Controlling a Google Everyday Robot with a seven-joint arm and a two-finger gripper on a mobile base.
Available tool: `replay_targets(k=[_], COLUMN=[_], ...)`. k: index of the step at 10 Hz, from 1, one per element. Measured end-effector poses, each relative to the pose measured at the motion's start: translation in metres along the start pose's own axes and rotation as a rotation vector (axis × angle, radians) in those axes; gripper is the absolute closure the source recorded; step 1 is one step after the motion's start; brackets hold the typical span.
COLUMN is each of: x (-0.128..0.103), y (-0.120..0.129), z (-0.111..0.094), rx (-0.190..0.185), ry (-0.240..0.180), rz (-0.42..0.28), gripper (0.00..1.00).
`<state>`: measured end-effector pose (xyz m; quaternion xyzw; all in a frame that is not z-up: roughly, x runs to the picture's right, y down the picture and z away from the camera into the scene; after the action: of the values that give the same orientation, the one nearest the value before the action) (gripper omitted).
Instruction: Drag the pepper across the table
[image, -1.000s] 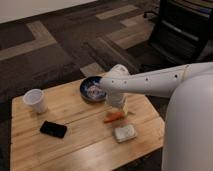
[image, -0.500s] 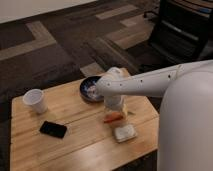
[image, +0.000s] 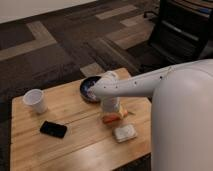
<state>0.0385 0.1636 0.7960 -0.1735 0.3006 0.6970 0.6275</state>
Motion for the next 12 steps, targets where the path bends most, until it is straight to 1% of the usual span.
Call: replay_targets(k=[1,2,3,4,5,6,7,8,9,10,11,12], x=[0.003,0.007,0.010,0.015,0.019,0.018,0.017,0.009,0.004,0.002,0.003,0.002], y=[-0.006,-0.018,-0.033,-0.056,-0.086,-0.107,-0.142,-0.171,-0.180,-0.176,-0.180,-0.177], z=[0.002,0.007,0.014,0.027,0.040,0.042,0.036,0.018,0.006,0.005,0.005,0.004], rx=[0.013,0.032,0.048,0.070,0.094,0.109,0.145,0.177,0.176,0.172,0.175,0.174], ry=[0.001,0.010,0.028,0.061,0.096,0.106,0.101,0.072,0.051,0.049,0.048,0.047], rz=[0.014,0.042,0.085,0.152,0.243,0.306,0.392,0.456,0.484,0.480,0.484,0.481], gripper=[0.35,0.35,0.35,0.35,0.35,0.35,0.35,0.35,0.35,0.35,0.35,0.35])
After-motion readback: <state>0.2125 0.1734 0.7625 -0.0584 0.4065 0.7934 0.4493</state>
